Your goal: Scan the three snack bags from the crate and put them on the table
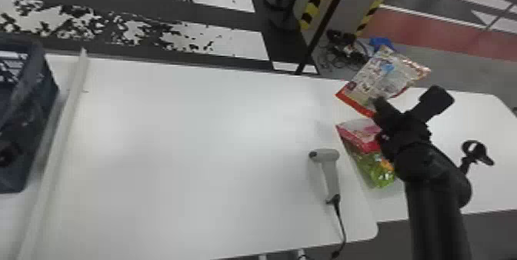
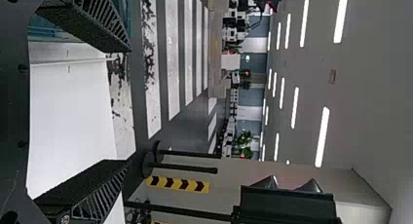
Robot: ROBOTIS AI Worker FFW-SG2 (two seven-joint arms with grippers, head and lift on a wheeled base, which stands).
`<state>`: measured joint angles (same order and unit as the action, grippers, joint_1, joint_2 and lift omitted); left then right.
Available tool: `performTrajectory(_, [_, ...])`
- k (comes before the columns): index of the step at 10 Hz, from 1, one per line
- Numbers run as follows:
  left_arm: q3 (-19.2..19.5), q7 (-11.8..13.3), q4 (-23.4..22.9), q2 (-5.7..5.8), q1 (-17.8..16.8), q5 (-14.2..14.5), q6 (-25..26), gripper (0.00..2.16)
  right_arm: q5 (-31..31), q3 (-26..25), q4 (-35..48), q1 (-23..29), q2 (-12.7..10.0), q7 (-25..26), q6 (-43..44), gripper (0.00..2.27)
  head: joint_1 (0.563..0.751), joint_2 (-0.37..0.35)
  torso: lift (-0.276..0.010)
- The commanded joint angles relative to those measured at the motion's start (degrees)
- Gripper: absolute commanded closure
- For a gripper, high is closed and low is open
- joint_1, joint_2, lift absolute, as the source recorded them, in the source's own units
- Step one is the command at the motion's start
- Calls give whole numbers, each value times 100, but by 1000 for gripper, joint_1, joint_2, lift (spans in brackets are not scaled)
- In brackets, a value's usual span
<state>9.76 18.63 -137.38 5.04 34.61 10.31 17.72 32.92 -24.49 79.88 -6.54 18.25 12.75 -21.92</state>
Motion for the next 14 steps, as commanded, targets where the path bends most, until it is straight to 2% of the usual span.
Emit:
performTrajectory(1, [0, 0, 27, 23, -42, 15, 0, 56, -558, 392, -965, -515, 109, 447, 473, 2213, 695, -350, -94])
performTrajectory(2, [-53, 0, 97, 49, -121, 24, 0, 56, -866, 515, -1466, -761, 162, 1089, 561, 2209, 695, -350, -94])
performTrajectory(3, [-123, 0, 158, 120, -192, 50, 0, 60, -1068, 630, -1633, -787, 179, 1405, 666, 2209, 695, -350, -94])
performTrajectory(5, [-176, -9, 185, 199, -253, 112, 0, 60, -1385, 753, -1906, -884, 215, 1625, 561, 2209, 695, -350, -94])
performTrajectory(9, [-220, 0, 167, 208, -218, 112, 0, 60, -1086, 876, -1906, -884, 241, 1396, -582, 1993, 695, -350, -94])
performTrajectory(11, [-255, 9, 158, 208, -192, 94, -18, 60, -910, 770, -1668, -822, 241, 1396, -1109, 1355, 695, -350, -94])
performTrajectory(12, [-264, 9, 141, 190, -183, 68, -18, 60, -734, 735, -1290, -576, 241, 1396, -1091, 208, 695, -350, -94])
performTrajectory(13, [-325, -9, 123, 181, -183, 15, -18, 56, -532, 647, -605, -269, 215, 1361, -1074, -1, 695, -350, -94])
performTrajectory(14, [-378, -18, 114, 164, -183, -38, 0, 56, -523, 612, -34, 21, 188, 1335, -1074, 9, 695, -350, -94])
